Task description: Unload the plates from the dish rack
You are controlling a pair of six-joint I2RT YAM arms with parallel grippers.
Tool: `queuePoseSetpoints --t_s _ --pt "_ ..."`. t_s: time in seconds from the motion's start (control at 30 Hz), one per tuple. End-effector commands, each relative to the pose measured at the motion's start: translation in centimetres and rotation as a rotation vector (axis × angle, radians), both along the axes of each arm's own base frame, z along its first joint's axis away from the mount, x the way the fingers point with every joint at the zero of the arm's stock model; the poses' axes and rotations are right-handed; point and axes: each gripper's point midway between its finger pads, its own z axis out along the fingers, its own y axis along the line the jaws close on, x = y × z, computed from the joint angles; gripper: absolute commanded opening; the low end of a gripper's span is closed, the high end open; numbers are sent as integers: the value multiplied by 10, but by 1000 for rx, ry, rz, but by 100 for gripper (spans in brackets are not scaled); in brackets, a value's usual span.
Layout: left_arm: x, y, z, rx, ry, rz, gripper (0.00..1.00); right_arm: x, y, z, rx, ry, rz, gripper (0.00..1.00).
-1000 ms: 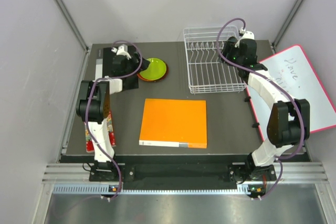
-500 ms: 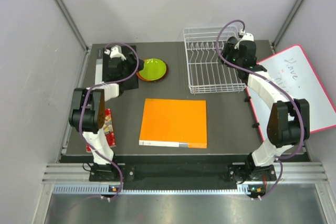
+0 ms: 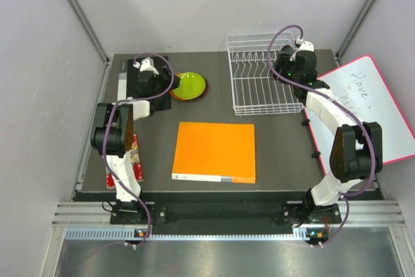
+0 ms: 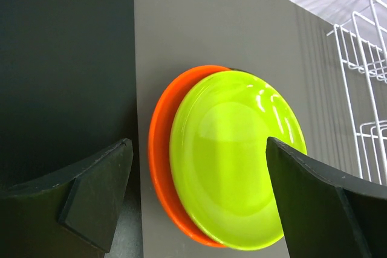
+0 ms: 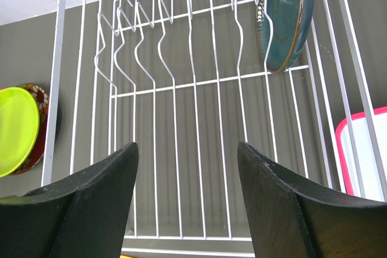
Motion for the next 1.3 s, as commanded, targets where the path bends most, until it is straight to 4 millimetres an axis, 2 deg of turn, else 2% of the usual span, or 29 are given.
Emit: queuePoseSetpoints --t_s 0.0,0.33,0.7,0.87,1.17,1.27 --pt "15 -8 22 -8 -70 -31 95 8 -7 5 9 -34 -24 67" --pt "17 -25 2 -40 -28 -81 94 6 -8 2 3 -27 -27 66" --pt "17 -48 13 -41 -47 -137 93 6 -10 -8 1 -5 -30 66" --pt "17 -56 11 2 -32 -136 94 5 -9 -8 3 -3 -26 67" --pt "13 -37 -3 78 24 -66 99 6 -14 -5 -18 -7 -43 66" --pt "13 -26 -5 123 46 -22 99 12 -21 9 -46 -41 -68 66"
